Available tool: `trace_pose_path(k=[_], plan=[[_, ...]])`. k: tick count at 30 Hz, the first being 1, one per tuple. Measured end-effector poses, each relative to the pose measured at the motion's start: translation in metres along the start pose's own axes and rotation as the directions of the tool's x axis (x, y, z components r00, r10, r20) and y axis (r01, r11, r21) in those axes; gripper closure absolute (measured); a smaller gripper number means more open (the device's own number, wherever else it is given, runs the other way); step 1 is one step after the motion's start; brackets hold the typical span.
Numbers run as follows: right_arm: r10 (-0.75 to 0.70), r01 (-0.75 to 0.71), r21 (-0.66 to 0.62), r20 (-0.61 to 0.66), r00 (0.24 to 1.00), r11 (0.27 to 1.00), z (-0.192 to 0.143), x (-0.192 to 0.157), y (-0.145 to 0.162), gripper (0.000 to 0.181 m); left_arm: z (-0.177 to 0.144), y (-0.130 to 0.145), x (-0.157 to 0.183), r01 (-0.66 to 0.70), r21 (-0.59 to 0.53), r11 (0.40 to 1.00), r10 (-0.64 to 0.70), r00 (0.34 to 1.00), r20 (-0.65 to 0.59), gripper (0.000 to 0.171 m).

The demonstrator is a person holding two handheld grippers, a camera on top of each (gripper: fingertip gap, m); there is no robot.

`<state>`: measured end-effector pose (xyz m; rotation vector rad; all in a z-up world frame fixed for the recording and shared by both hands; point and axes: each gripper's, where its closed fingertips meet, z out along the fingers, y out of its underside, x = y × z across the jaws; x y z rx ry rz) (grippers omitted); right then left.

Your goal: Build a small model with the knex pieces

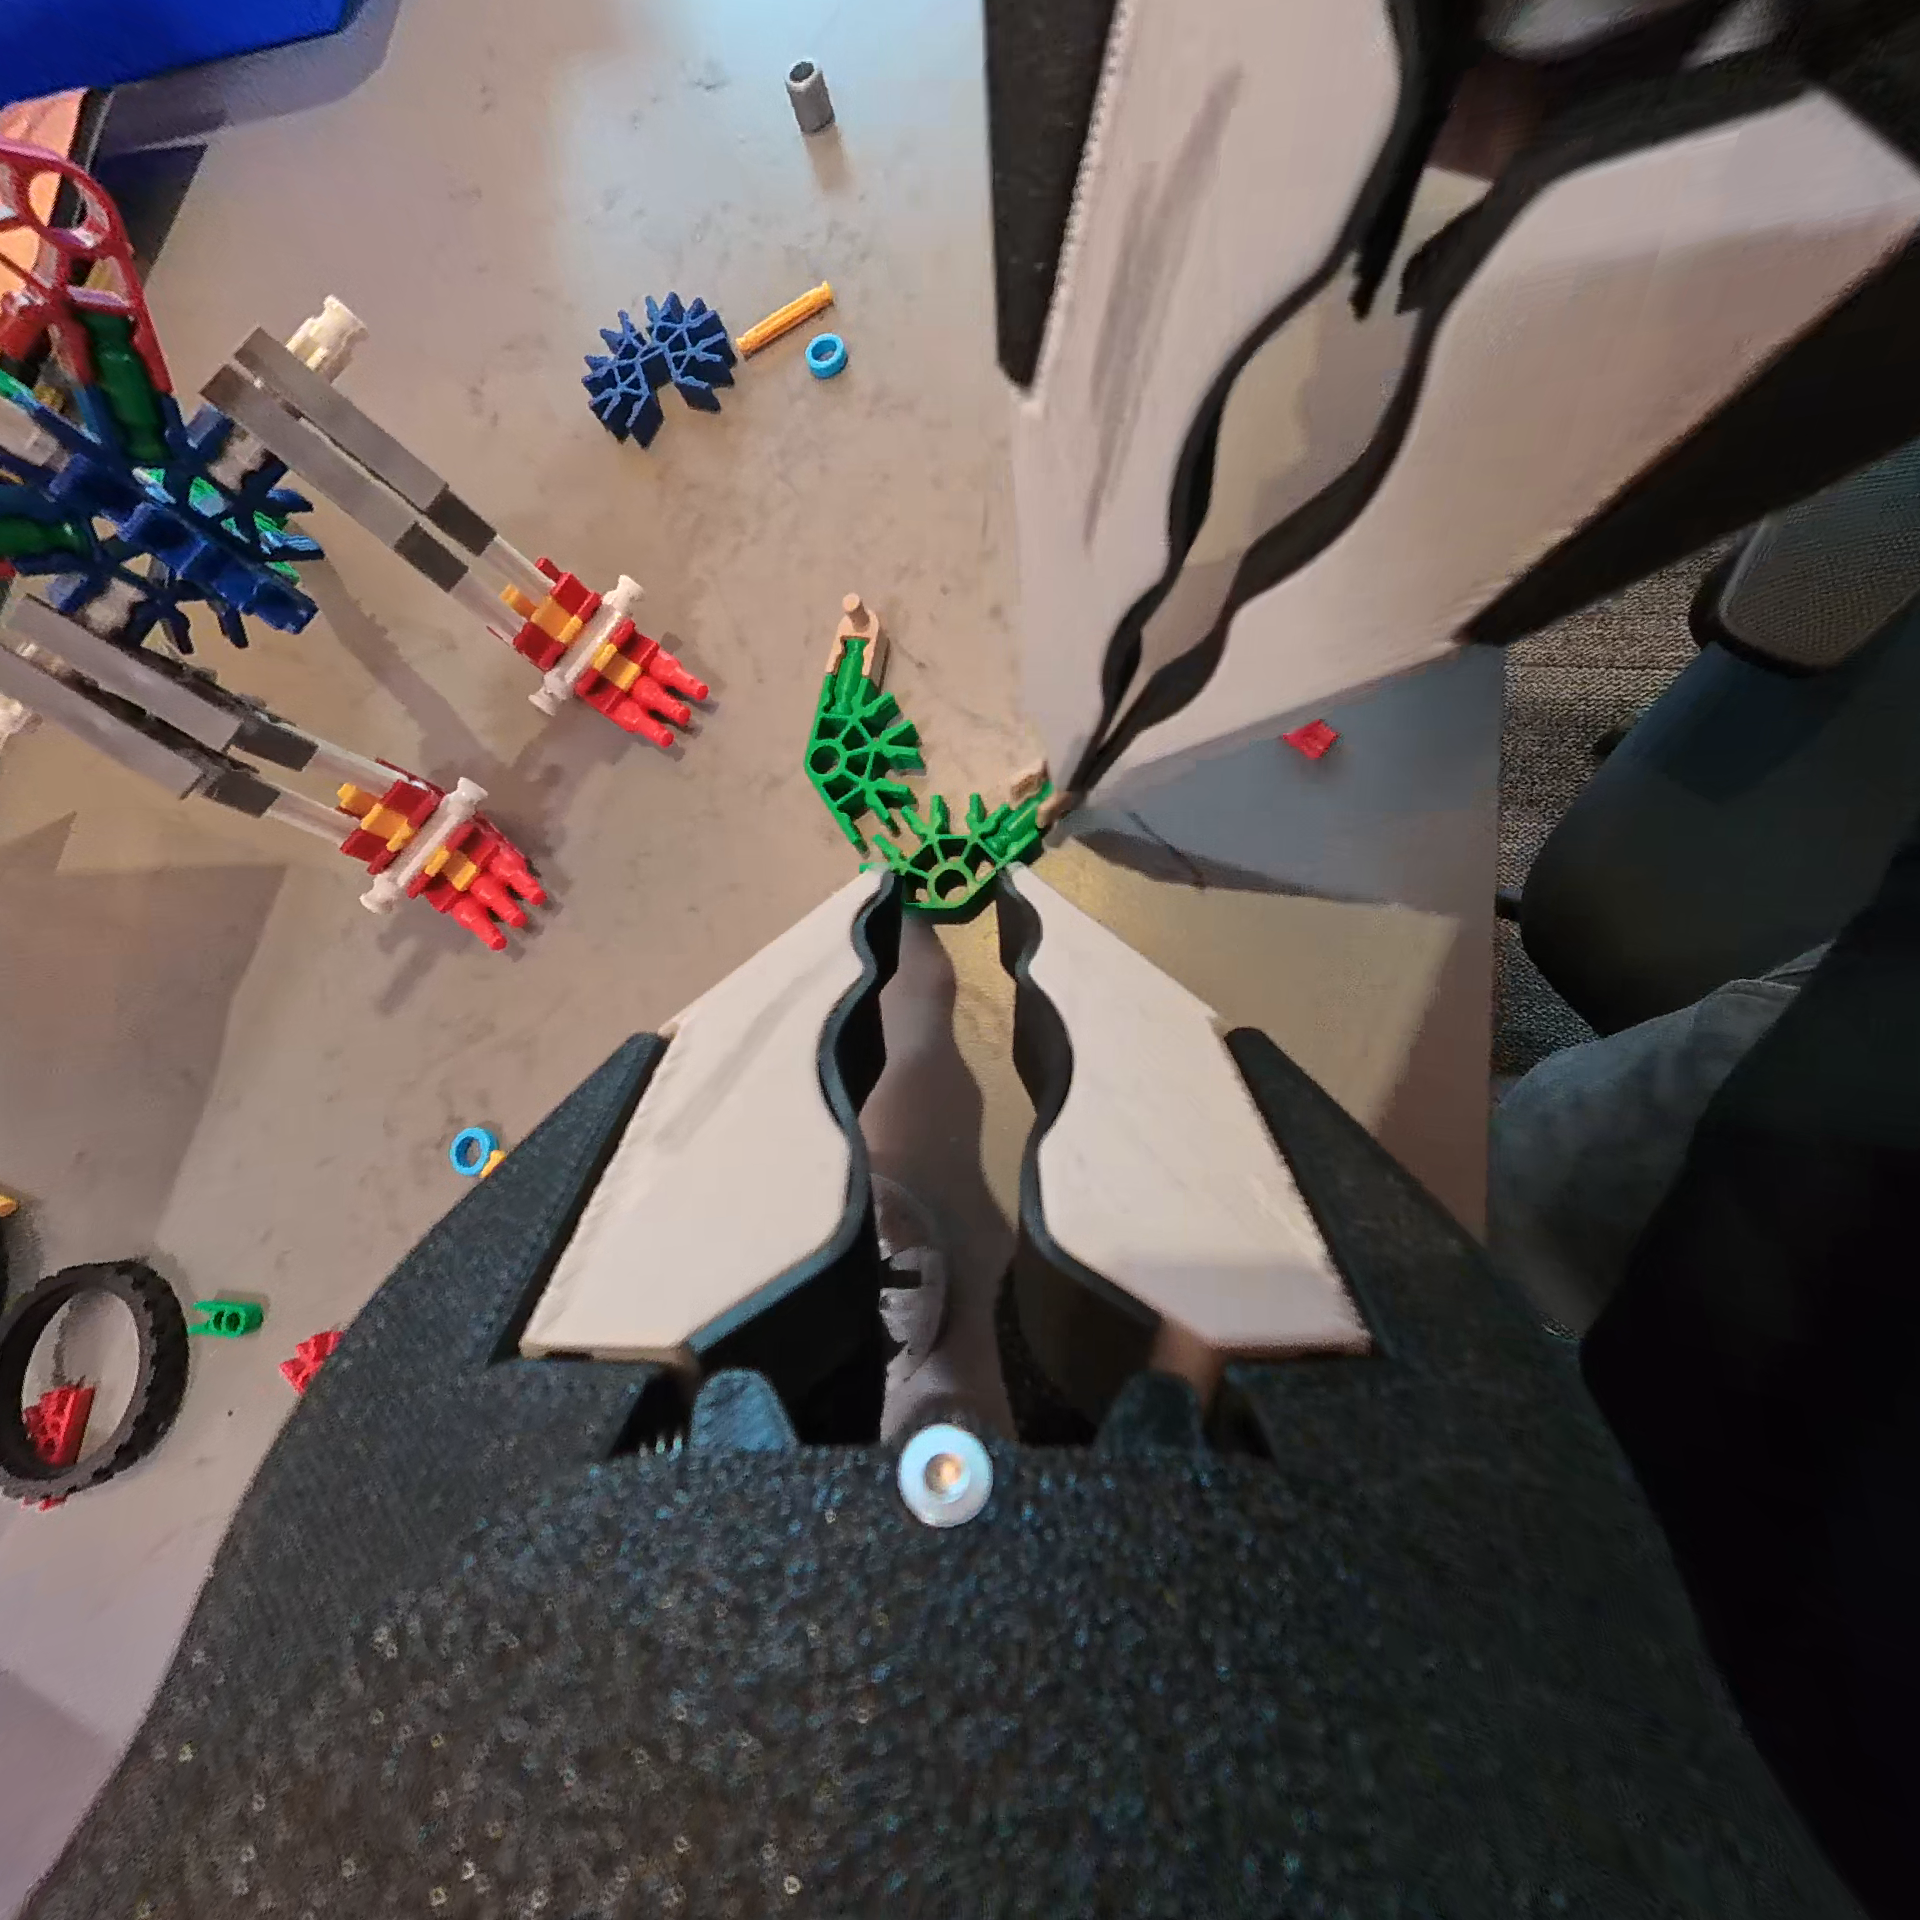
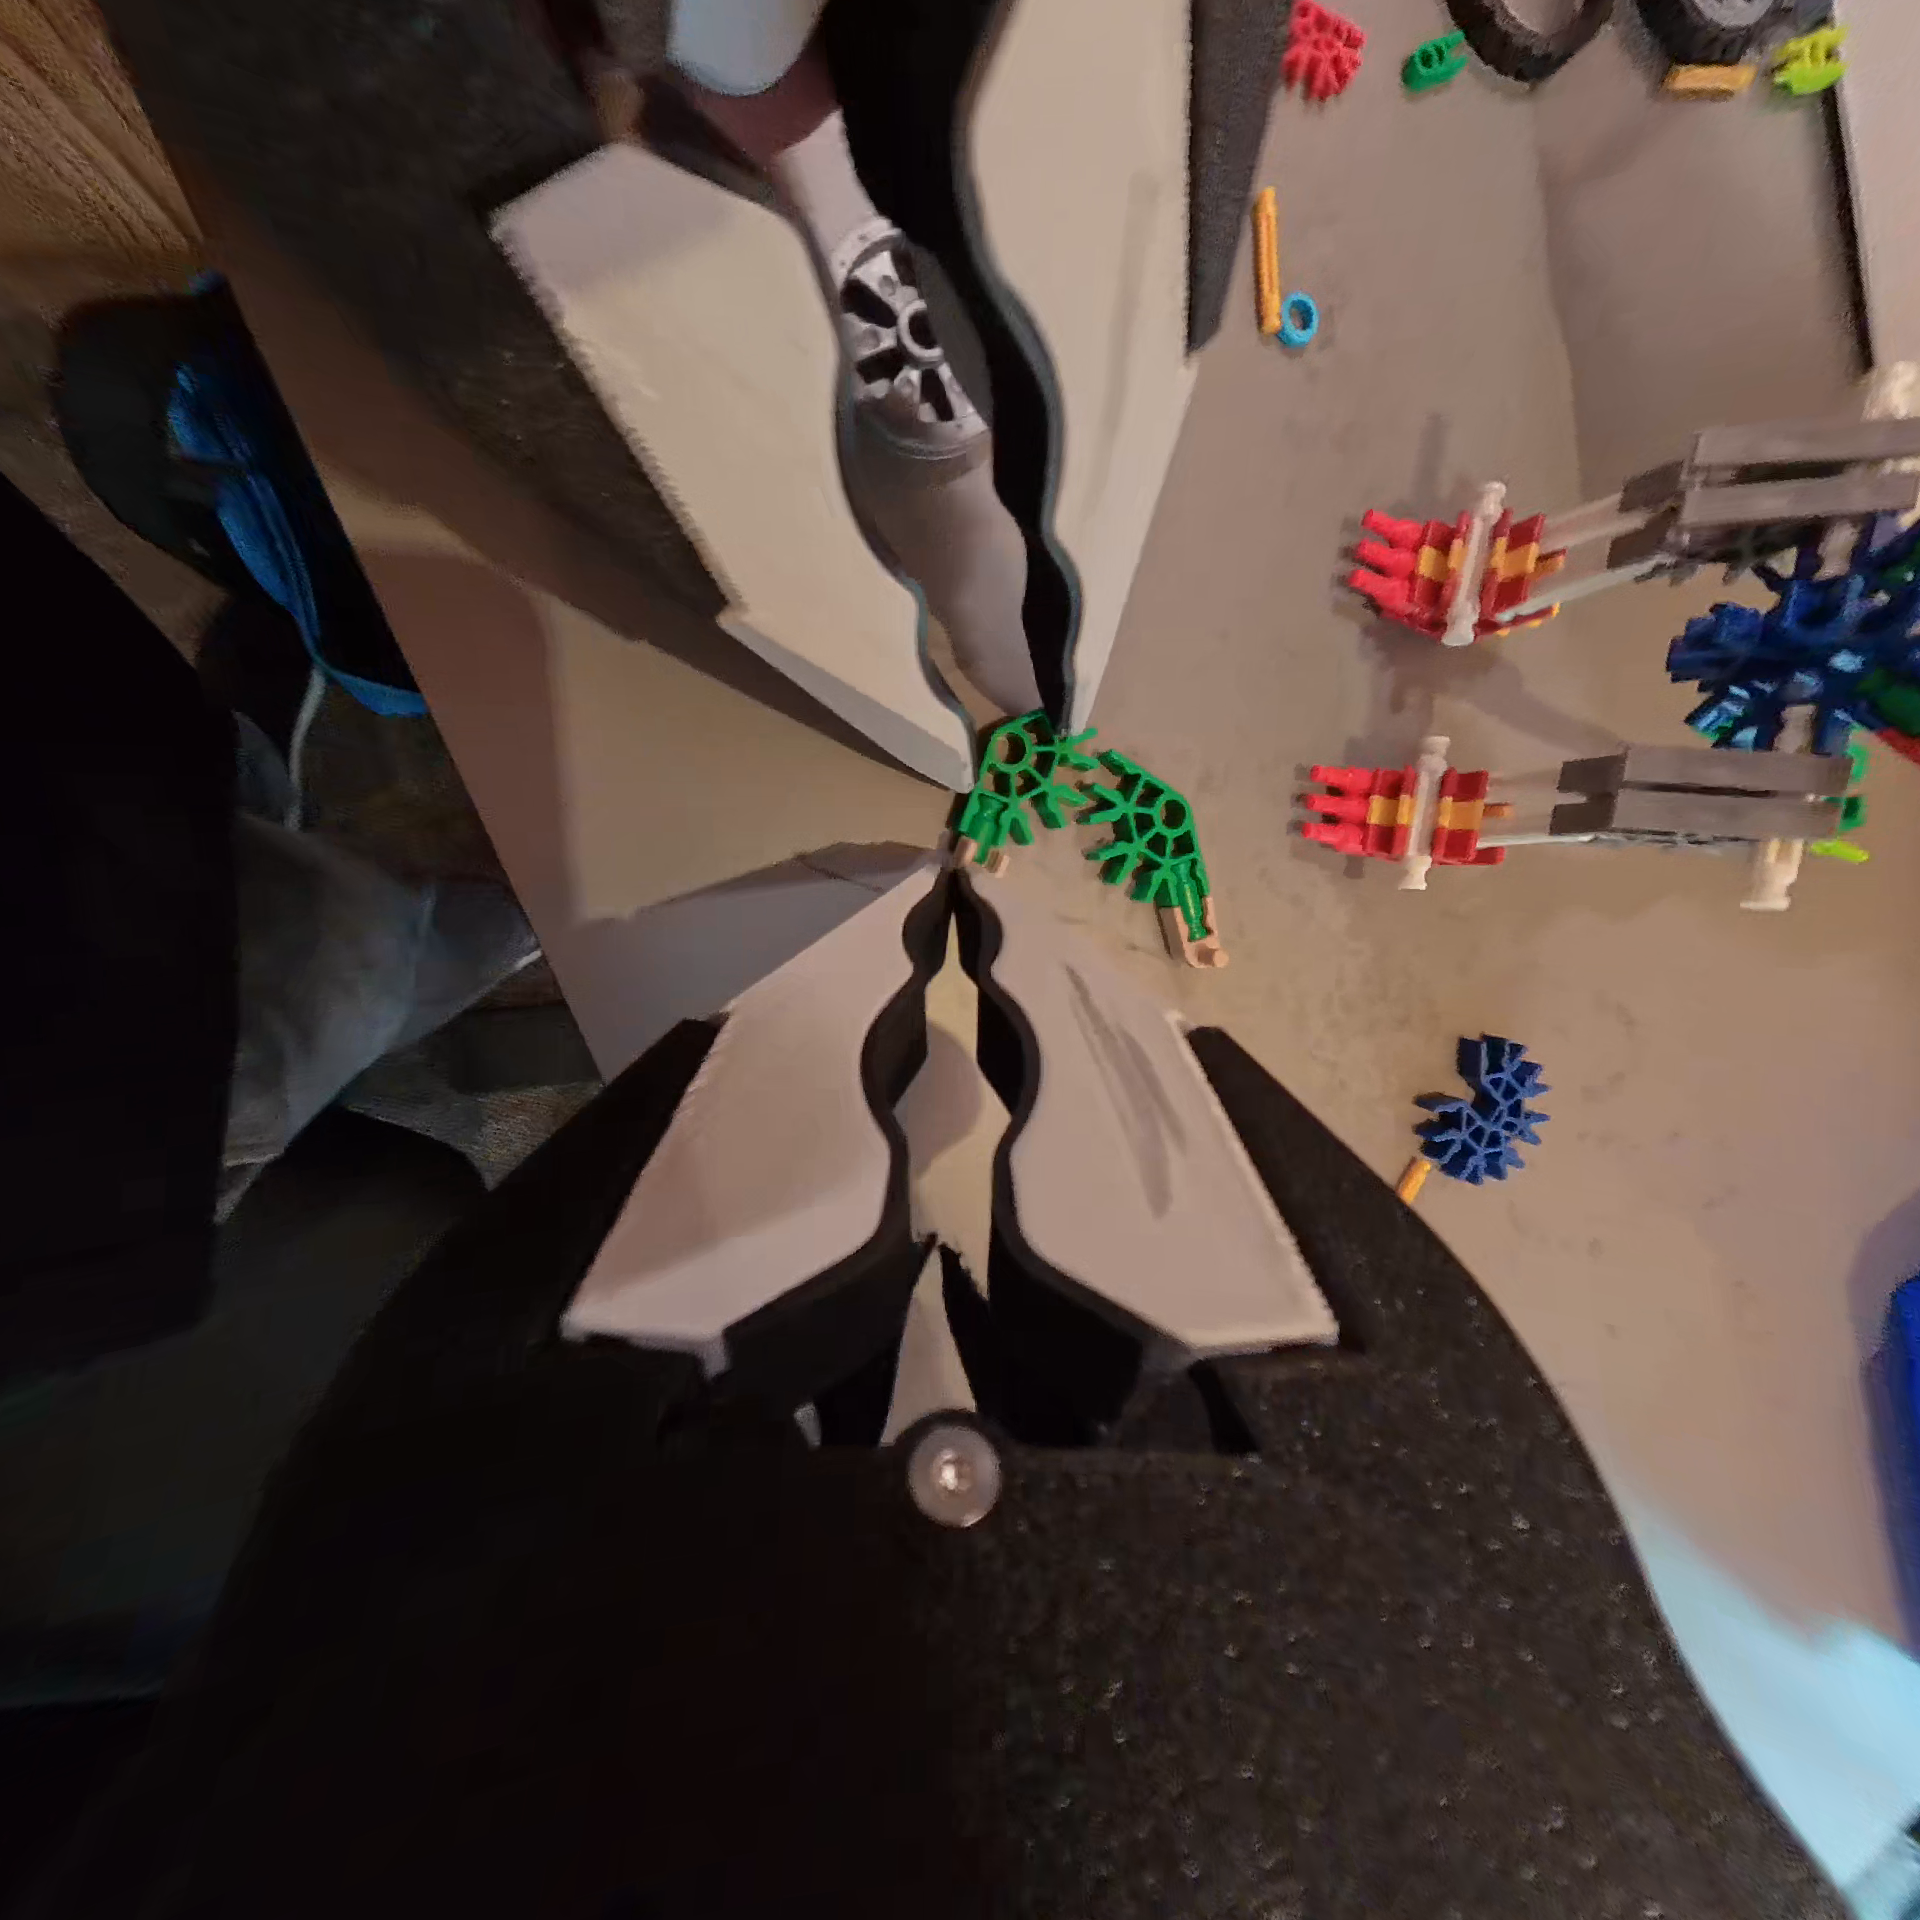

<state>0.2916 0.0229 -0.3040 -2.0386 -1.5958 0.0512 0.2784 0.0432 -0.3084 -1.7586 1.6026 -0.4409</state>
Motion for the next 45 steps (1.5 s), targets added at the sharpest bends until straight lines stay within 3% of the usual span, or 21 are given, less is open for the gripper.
trace_pose_path(k=[4, 21, 45], plan=[[-0.013, 0.013, -0.01, -0.006, 1.0, 1.0, 0.002, -0.005, 0.0, 0.181, 0.0, 0.0, 0.0, -0.002, 0.0, 1.0, 0.002, 1.0, 0.002, 0.156], [0.274, -0.288, 0.098, 0.133, 0.953, 0.953, 0.002, 0.009, 0.0, 0.181, 0.001, 0.0, 0.001, -0.012, -0.009, 1.0, 0.012, 1.0, -0.008, 0.157], [0.473, -0.505, 0.07, 0.26, 0.842, 0.86, 0.006, 0.019, 0.001, 0.181, 0.005, -0.004, 0.006, -0.106, -0.008, 0.994, 0.105, 0.992, -0.07, 0.159]])
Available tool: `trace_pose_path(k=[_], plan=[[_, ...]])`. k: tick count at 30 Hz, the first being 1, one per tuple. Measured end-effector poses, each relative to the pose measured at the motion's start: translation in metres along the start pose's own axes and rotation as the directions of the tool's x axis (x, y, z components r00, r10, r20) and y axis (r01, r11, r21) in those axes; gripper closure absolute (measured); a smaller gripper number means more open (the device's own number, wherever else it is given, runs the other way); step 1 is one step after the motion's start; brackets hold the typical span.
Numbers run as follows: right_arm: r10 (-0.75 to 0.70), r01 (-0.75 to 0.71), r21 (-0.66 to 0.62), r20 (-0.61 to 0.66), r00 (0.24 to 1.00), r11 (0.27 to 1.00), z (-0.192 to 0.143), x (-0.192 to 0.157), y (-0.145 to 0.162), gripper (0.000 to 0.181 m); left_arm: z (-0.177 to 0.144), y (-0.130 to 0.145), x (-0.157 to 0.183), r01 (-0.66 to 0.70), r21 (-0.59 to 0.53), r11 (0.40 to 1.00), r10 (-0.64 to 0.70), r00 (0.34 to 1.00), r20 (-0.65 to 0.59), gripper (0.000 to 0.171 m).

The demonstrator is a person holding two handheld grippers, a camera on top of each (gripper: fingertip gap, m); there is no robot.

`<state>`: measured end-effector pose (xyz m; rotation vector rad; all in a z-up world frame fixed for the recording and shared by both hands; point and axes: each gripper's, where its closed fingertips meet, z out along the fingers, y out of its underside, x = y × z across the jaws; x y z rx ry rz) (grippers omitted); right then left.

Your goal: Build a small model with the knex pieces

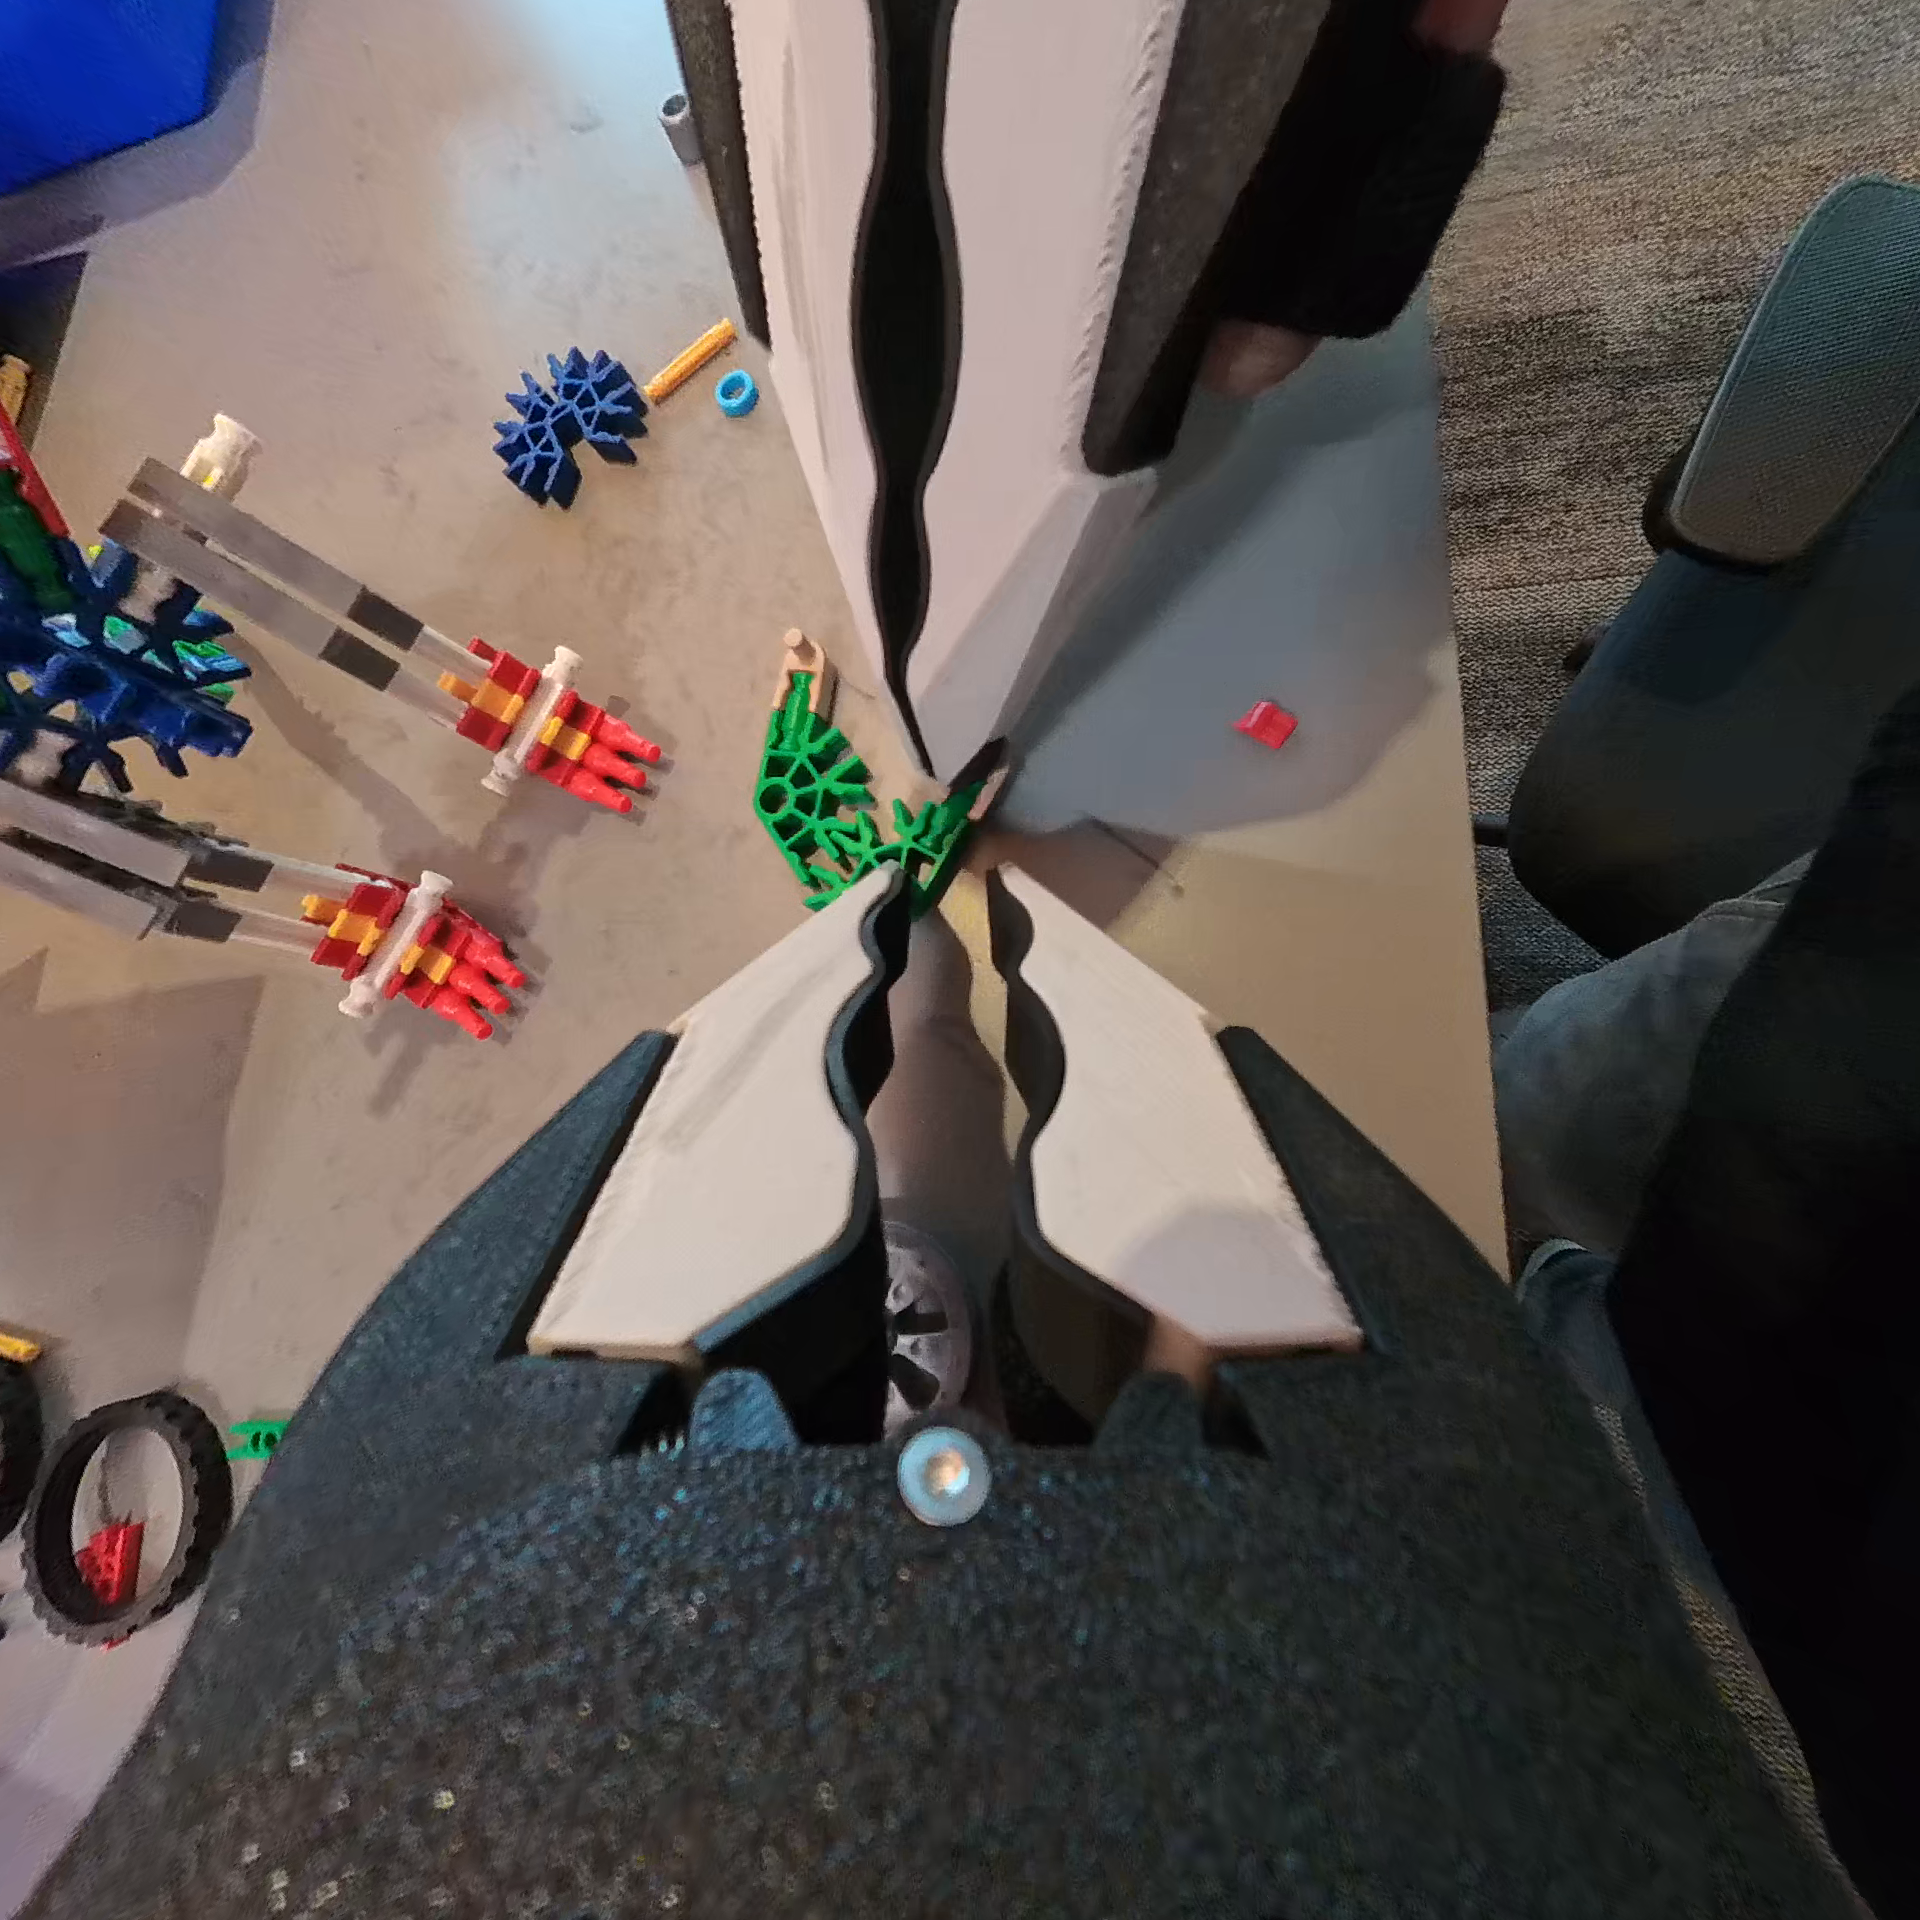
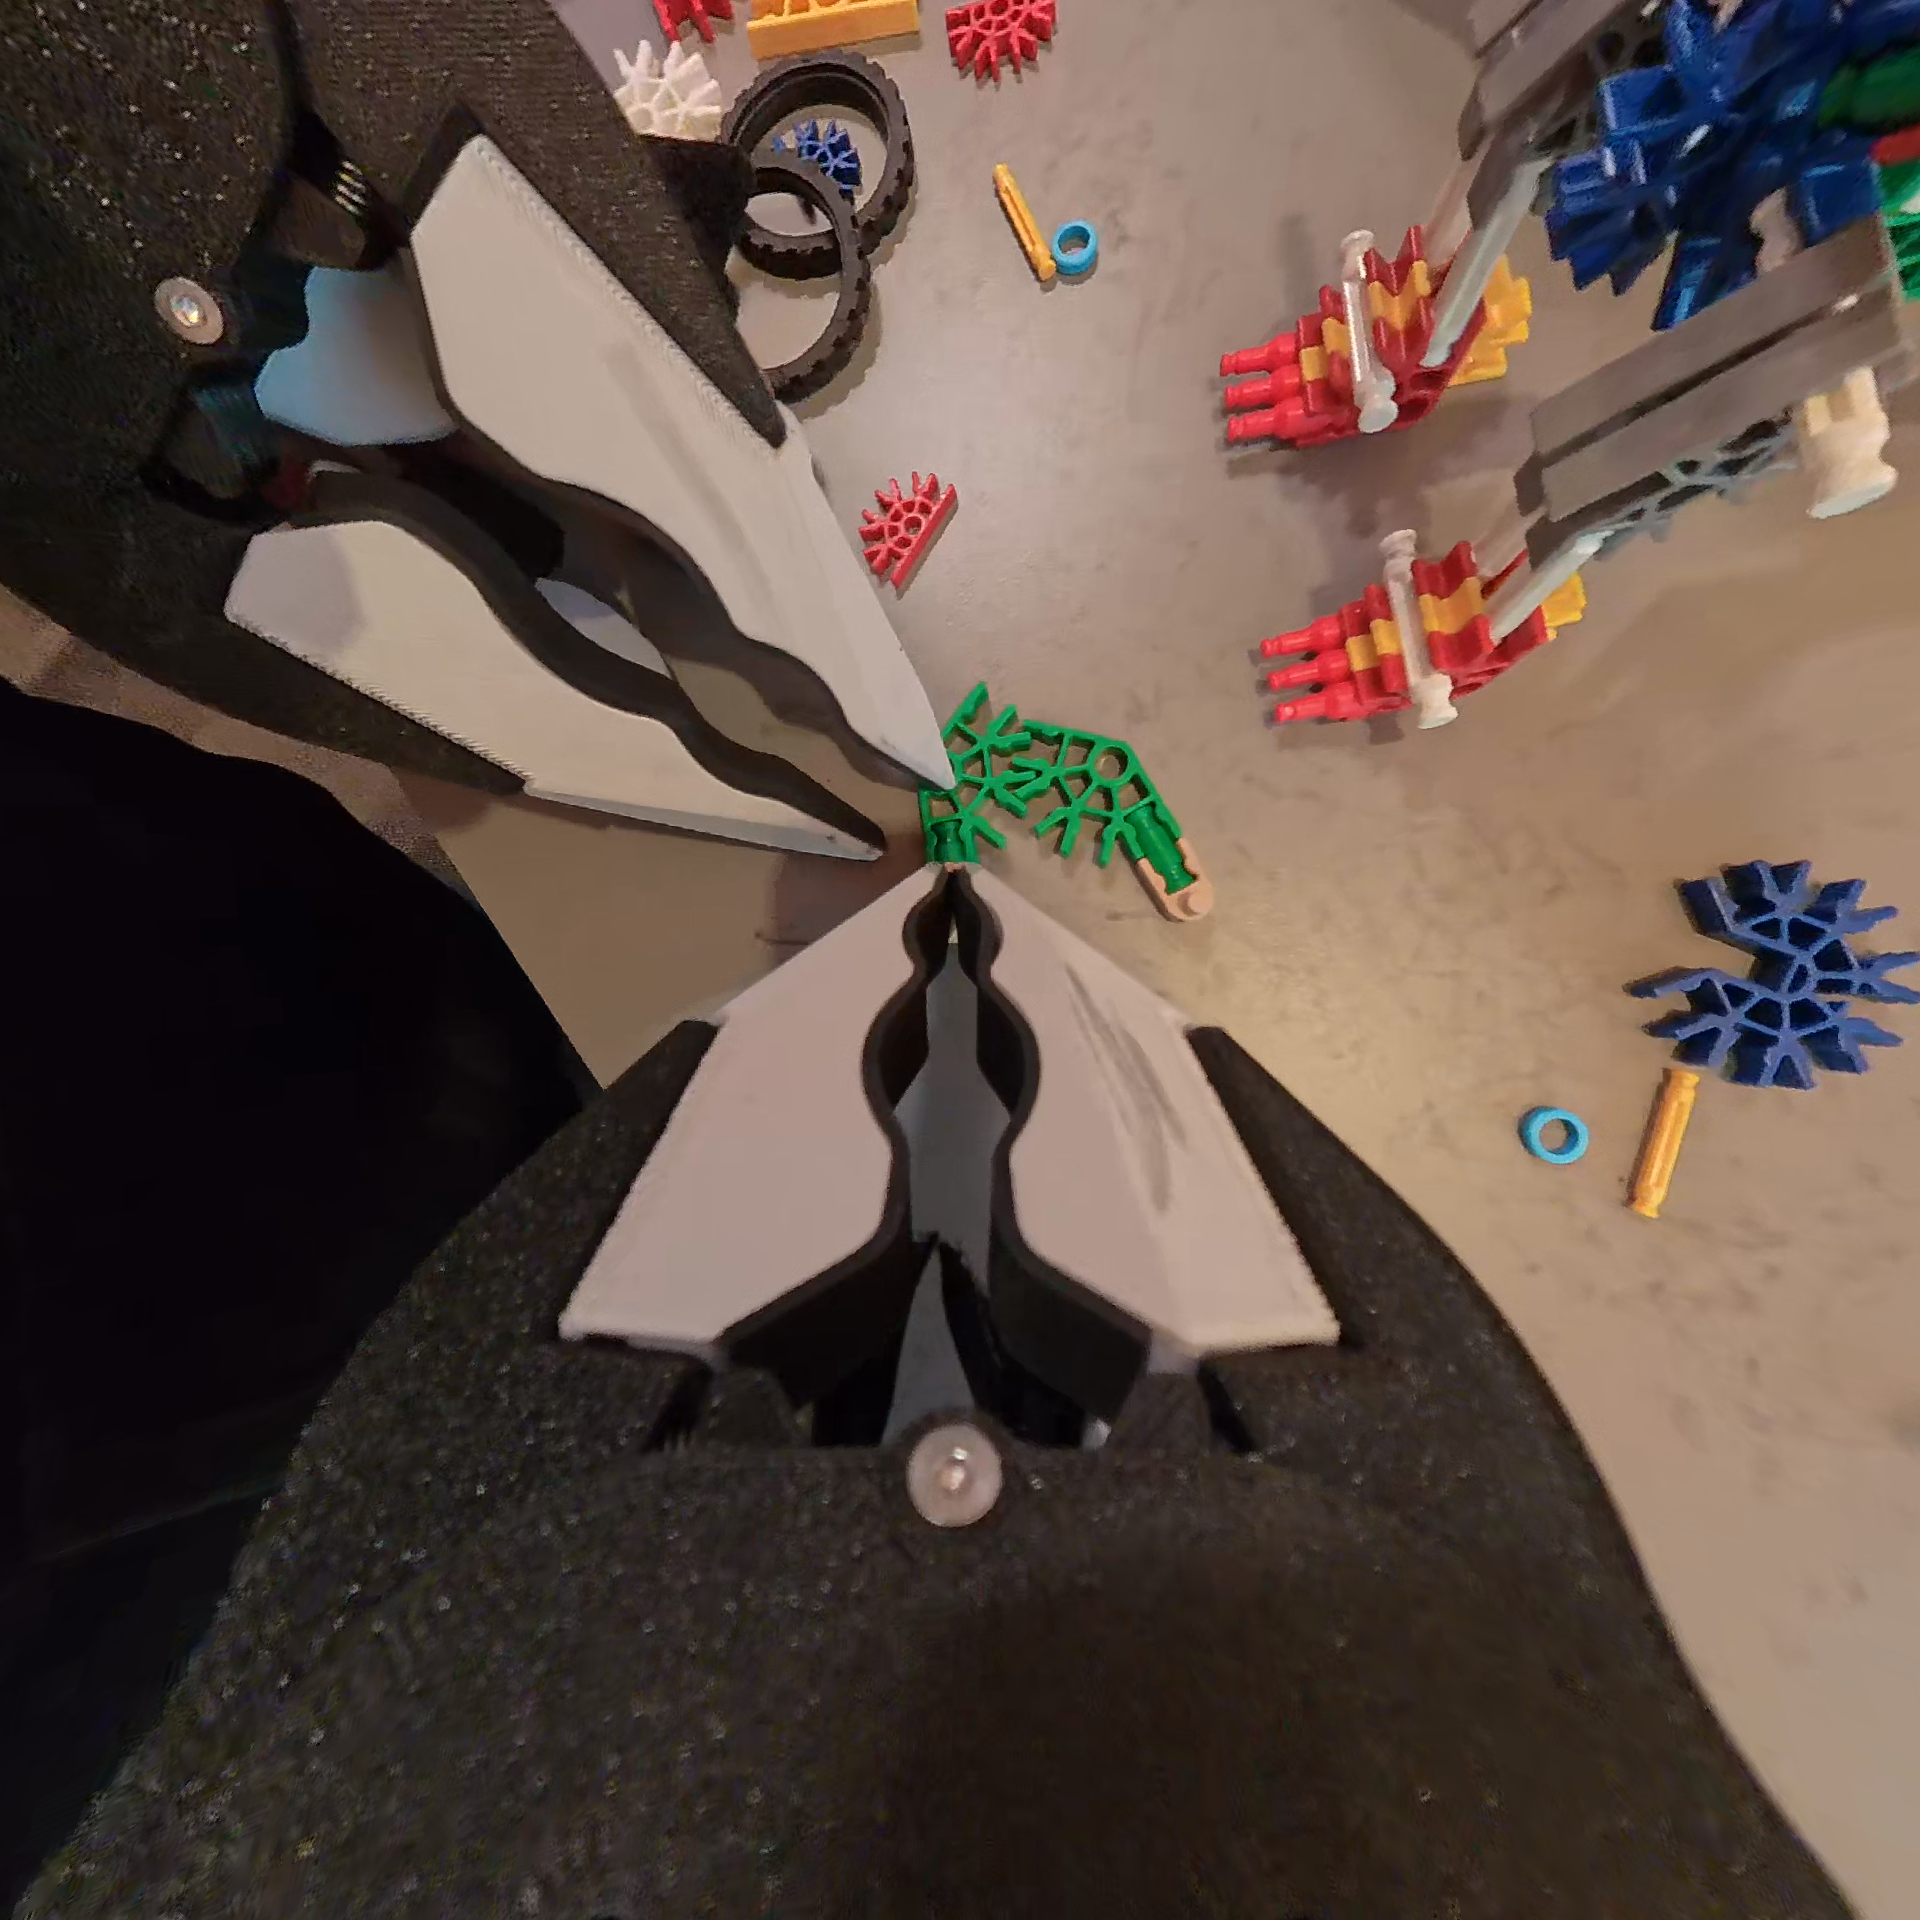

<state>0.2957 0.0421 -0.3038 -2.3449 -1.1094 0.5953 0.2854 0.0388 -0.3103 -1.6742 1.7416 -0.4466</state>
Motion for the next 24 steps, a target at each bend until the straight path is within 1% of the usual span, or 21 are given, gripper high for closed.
trace_pose_path(k=[3, 8, 24], plan=[[0.016, -0.016, -0.006, -0.019, 1.0, 1.0, 0.0005, 0.005, 0.0015, 0.181, 0.0002, -0.0011, -0.0001, -0.004, -0.003, 1.0, 0.004, 1.0, -0.006, 0.165], [0.006, -0.006, -0.004, -0.013, 1.0, 1.0, 0.0014, 0.003, 0.0031, 0.181, 0.0013, -0.0015, -0.001, -0.004, -0.006, 1.0, 0.005, 1.0, 0.012, 0.165], [-0.136, 0.134, -0.021, -0.109, 0.985, 0.991, 0.0005, -0.0024, 0.0046, 0.181, 0.0038, -0.0023, -0.0027, -0.01, -0.009, 1.0, 0.011, 0.999, 0.049, 0.166]])
